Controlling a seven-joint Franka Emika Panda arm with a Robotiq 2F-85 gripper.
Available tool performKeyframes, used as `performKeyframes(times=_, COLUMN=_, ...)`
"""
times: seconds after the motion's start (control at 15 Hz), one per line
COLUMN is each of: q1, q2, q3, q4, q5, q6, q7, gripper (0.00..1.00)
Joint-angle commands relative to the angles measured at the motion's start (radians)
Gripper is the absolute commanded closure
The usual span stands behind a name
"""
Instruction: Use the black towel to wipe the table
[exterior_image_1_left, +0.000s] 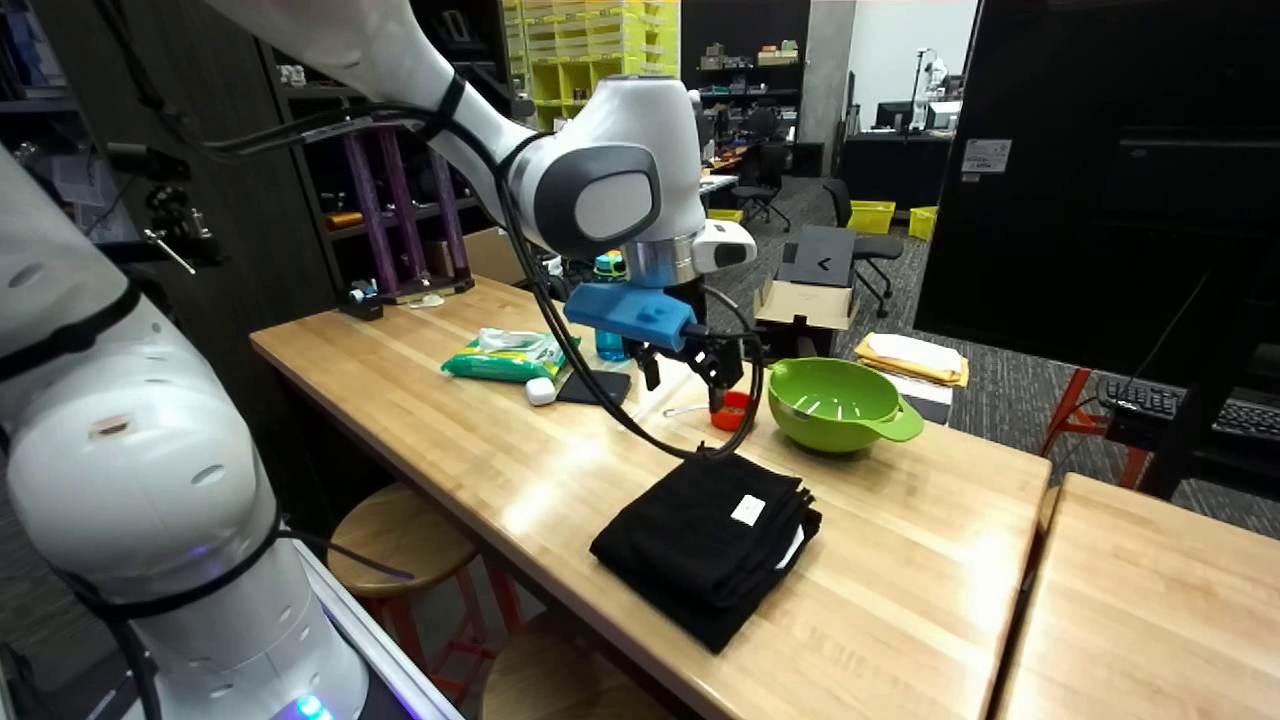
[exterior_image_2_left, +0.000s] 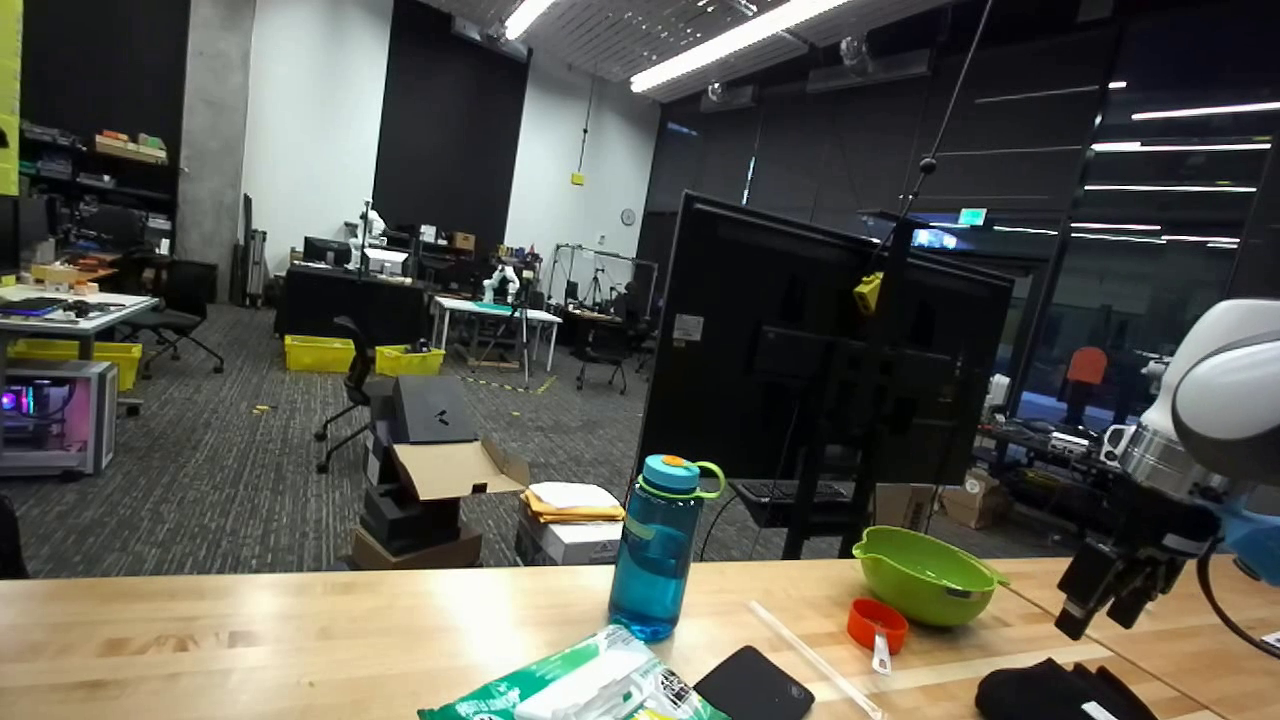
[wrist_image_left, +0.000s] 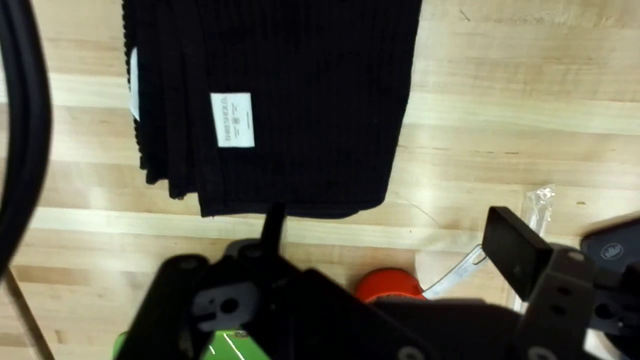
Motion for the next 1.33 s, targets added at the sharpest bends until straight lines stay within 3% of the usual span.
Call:
performKeyframes(times=0.0, q1=-0.024, q2=-0.005, q3=-0.032, q4=-0.034, q5=0.032, q6=0.004, q7=-0.04, gripper=0.0)
performKeyframes(times=0.73, q1=-0.043, q2=0.074, q3=-0.152, q4=-0.059, q5=0.139, q6=0.072, q7=-0.259, gripper=0.0)
performKeyframes(times=1.27, q1=-0.031, q2=0.202, q3=-0.147, q4=-0.033, q5=0.245, q6=0.186, q7=-0.458, gripper=0.0)
